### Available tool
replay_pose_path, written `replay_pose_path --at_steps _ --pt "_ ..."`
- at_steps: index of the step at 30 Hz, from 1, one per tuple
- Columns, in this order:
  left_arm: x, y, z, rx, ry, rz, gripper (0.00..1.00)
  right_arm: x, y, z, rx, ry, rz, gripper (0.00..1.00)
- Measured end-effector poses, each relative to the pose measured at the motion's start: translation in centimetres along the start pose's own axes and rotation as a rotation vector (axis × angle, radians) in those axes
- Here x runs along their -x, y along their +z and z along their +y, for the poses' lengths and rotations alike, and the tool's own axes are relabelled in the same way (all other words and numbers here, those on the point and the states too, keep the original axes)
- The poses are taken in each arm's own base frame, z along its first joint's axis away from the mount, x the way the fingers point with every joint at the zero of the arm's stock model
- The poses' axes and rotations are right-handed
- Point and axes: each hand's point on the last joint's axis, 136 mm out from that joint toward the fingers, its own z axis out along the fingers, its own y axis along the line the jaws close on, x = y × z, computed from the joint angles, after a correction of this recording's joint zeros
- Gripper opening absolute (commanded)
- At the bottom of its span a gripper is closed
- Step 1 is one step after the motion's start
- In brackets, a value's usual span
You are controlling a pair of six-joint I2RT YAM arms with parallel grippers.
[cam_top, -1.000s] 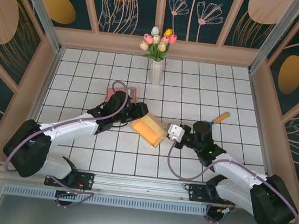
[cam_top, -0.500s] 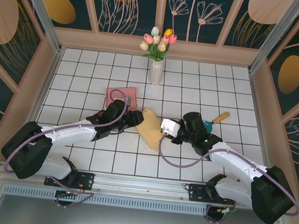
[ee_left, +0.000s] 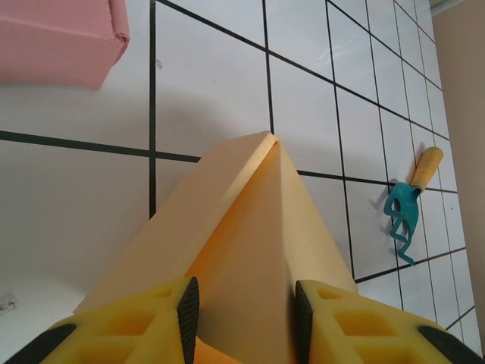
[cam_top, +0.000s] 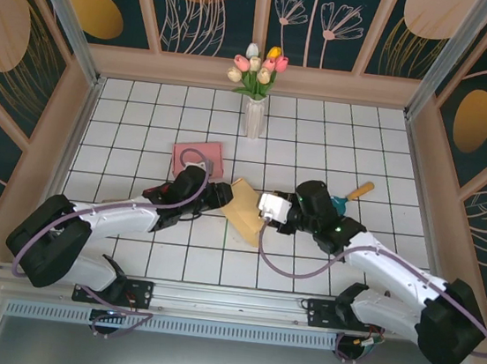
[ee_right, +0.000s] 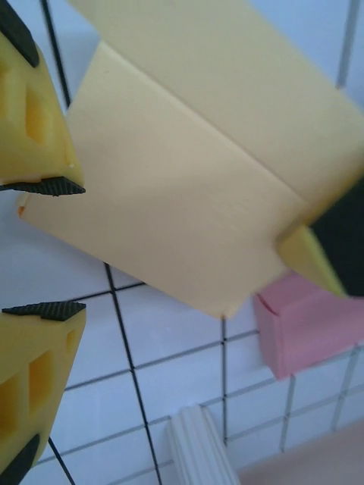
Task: Fold the paper box
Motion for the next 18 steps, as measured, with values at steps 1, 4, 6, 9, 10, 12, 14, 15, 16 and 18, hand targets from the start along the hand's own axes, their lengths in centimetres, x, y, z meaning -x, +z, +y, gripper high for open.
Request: replay_pose_path --at_steps 1,4,6,9,10,12,14,15,16,18 --pt "0.0 0.0 0.2 0.002 0.0 -0.003 0.38 0.7 -0.4 -0.5 -0.021 0.033 -0.029 0.44" --pt "-0.2 -0.1 0.5 0.006 0.0 -0.007 0.38 2.9 -1.7 -2.5 -0.104 0.186 -0.123 0.43" --pt "-0.2 -0.4 0.6 0.005 0.0 -0.011 0.39 3.8 -2.3 -4.0 -0.162 0.328 -0.172 0.43" --pt "-0.1 -1.0 0.8 0.004 0.005 -0.029 0.39 4.1 -2.4 -5.3 -0.208 0.56 -0.213 0.43" --pt "-0.1 -1.2 0.9 0.005 0.006 -0.037 0.39 4.0 -2.1 -5.5 -0.216 0.637 -0.216 0.43" --pt "0.0 -1.5 1.1 0.011 0.01 -0.046 0.4 3.6 -1.1 -5.3 -0.229 0.754 -0.197 0.45" --pt "0.0 -1.7 1.4 0.018 0.012 -0.052 0.41 3.0 0.3 -4.4 -0.24 0.832 -0.156 0.5" --pt "-0.1 -1.7 1.6 0.024 0.012 -0.054 0.42 2.6 1.1 -3.8 -0.249 0.858 -0.128 0.51" --pt "-0.1 -1.8 1.8 0.029 0.013 -0.054 0.42 2.2 1.9 -3.2 -0.259 0.874 -0.099 0.51" --pt "-0.4 -1.8 2.6 0.057 0.024 -0.051 0.44 1.4 3.3 -2.1 -0.275 0.893 -0.048 0.51"
